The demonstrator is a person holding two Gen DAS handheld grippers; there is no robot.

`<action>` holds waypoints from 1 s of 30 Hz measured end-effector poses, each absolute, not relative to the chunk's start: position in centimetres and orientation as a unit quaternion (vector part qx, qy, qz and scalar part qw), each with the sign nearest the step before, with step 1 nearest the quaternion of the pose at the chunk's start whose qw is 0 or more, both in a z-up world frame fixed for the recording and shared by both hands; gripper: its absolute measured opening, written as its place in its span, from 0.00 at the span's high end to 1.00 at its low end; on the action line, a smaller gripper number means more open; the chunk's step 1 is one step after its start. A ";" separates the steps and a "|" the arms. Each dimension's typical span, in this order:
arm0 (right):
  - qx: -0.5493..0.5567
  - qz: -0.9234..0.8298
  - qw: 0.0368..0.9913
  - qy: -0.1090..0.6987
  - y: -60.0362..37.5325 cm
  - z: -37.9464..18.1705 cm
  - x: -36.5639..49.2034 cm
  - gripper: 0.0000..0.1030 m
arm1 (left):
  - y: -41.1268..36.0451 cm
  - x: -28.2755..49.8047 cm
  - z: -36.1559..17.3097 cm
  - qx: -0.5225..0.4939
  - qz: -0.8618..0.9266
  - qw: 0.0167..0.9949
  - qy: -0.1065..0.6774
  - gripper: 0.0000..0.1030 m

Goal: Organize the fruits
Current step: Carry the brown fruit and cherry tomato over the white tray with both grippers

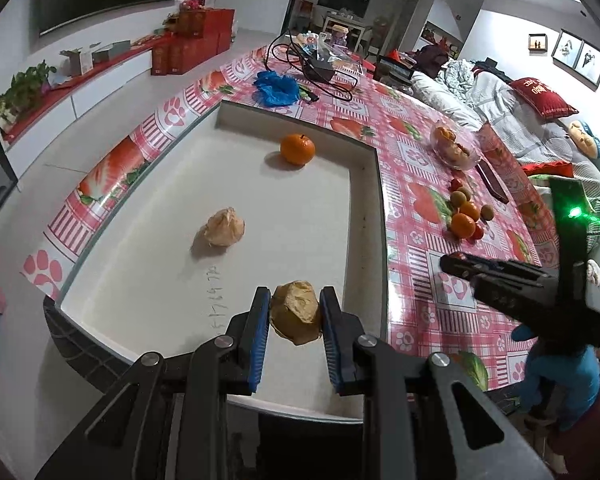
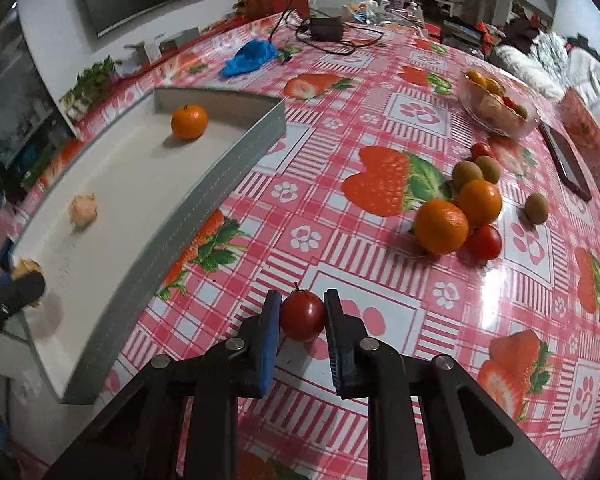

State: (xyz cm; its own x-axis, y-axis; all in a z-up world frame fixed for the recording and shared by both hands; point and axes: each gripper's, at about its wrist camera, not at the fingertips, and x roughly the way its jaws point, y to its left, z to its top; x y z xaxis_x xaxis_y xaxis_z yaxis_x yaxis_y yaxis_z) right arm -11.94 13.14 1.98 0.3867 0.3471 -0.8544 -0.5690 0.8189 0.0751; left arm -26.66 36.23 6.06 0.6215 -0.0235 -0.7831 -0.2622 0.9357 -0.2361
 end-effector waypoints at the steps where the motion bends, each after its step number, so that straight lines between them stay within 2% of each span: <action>1: -0.115 0.277 0.827 0.476 13.0 2.5 -11.9 0.78 | 36.4 -26.6 6.2 -0.166 0.068 0.886 0.428 0.73; 16: -0.100 0.343 0.814 0.458 17.6 7.4 -11.9 0.78 | 41.4 -24.9 10.2 -0.141 0.120 0.904 0.384 0.73; 30: -0.125 0.373 0.795 0.463 23.3 7.3 -10.4 0.78 | 41.2 -20.5 8.0 -0.134 0.104 0.895 0.412 0.73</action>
